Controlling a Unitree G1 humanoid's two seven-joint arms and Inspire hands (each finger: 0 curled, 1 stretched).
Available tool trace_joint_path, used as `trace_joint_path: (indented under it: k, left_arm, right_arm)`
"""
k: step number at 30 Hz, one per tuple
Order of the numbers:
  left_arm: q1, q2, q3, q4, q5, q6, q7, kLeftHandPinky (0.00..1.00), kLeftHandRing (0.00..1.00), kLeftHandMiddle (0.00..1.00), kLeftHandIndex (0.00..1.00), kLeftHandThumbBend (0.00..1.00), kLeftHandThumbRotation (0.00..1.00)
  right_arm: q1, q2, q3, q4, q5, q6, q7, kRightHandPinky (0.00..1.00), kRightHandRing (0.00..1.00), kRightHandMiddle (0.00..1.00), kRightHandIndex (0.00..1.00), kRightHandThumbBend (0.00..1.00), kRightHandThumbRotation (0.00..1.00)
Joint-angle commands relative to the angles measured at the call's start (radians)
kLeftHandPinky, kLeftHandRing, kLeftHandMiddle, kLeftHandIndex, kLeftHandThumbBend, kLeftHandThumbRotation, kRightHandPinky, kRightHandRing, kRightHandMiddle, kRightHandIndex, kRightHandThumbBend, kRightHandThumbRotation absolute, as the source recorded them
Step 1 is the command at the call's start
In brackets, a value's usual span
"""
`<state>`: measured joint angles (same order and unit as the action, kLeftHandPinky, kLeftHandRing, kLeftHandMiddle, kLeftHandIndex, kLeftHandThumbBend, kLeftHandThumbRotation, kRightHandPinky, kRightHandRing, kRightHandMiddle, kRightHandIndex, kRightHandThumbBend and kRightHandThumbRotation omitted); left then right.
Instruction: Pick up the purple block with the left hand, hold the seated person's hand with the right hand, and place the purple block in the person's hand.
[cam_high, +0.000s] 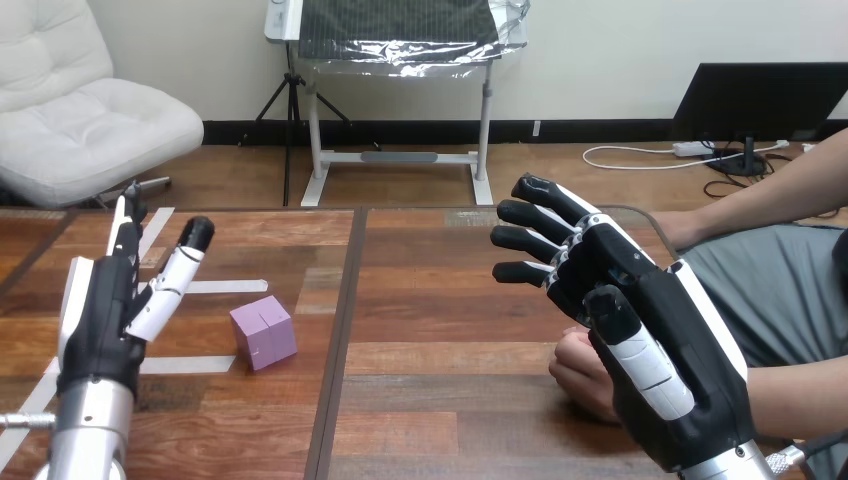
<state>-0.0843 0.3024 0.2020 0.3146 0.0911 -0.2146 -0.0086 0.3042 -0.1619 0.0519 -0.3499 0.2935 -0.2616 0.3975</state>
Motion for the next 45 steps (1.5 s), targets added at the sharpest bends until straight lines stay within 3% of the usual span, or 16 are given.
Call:
trace_joint_path:
  k: [1,16,31,45]
  left_arm:
    - [-0.103,0.046,-0.024,0.043,0.023,-0.007,-0.015,0.99,1.00,1.00,1.00,0.63,0.69]
    - [-0.190,0.084,-0.057,0.178,0.059,0.000,-0.052,0.96,0.99,1.00,1.00,0.61,0.54]
    - [-0.243,0.096,-0.098,0.233,0.095,0.032,-0.058,0.93,1.00,1.00,1.00,0.62,0.52]
    - [-0.290,0.102,-0.137,0.284,0.118,0.101,-0.068,0.90,1.00,1.00,1.00,0.63,0.53]
  right_arm:
    - [-0.065,-0.003,-0.015,-0.022,0.002,0.000,-0.007,0.75,0.83,0.86,0.87,0.88,0.73]
    - [-0.067,-0.002,-0.016,-0.022,0.007,-0.001,-0.006,0.75,0.83,0.85,0.87,0.87,0.72]
    - [-0.066,-0.004,-0.021,-0.024,0.005,-0.002,-0.007,0.75,0.83,0.85,0.87,0.87,0.72]
    - [-0.063,-0.004,-0.023,-0.032,0.004,0.001,-0.005,0.75,0.83,0.85,0.87,0.88,0.71]
